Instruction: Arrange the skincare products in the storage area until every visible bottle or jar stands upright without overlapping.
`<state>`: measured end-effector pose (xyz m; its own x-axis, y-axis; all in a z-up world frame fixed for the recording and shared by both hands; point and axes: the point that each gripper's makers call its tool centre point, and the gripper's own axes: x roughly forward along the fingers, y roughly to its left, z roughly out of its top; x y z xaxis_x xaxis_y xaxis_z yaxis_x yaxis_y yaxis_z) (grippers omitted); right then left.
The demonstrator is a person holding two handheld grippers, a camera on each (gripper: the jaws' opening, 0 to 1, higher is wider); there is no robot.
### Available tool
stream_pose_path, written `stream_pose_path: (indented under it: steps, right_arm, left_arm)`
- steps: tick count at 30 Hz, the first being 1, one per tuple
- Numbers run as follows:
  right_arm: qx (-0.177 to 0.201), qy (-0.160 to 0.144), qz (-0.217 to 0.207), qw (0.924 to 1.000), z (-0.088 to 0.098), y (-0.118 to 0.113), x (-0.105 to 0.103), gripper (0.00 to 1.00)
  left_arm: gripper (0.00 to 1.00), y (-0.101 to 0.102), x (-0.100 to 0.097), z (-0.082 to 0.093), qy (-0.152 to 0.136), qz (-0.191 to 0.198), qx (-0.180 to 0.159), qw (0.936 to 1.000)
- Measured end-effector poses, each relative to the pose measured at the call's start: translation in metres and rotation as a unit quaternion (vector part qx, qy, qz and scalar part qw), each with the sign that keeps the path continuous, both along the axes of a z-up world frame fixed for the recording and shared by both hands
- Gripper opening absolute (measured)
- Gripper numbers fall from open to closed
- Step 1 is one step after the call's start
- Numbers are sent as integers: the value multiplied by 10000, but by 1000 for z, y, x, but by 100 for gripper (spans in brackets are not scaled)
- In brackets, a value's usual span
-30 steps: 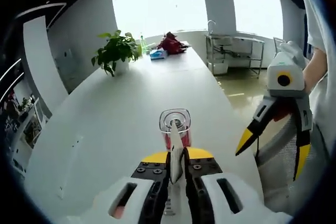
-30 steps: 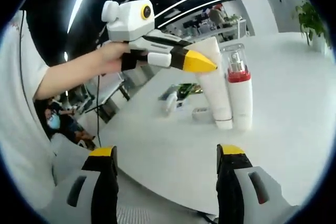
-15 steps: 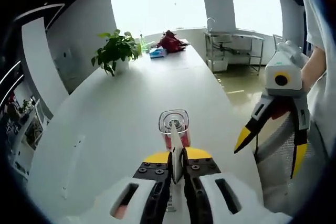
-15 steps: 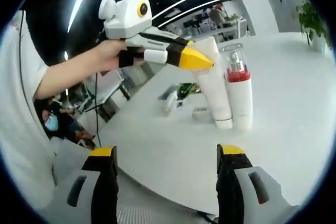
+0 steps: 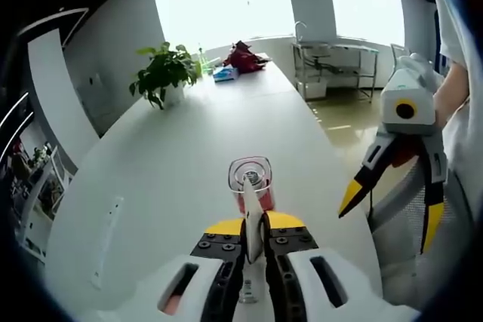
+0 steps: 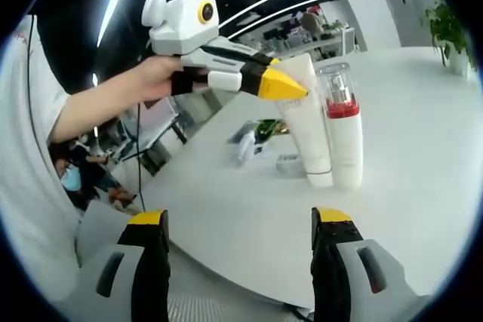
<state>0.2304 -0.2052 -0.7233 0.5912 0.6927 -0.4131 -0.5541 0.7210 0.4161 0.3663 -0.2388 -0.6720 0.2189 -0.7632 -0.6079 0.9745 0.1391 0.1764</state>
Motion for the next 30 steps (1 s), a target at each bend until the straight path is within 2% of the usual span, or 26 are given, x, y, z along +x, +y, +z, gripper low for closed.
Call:
stream_pose_path:
  steps: [15, 26, 30]
  right_arm:
    - [-49, -4, 28, 10000, 0, 0, 0, 77]
    - [-138, -142, 59, 9998, 10, 0, 3, 77]
    - [-134, -191, 84, 9997, 16, 3, 4, 78]
  left_arm:
    - [15, 3, 3, 1, 83, 118, -111, 9998]
    - [28, 14, -2, 8, 278, 461, -273, 9982]
    - [31, 23, -3, 12, 406, 741, -387, 9957]
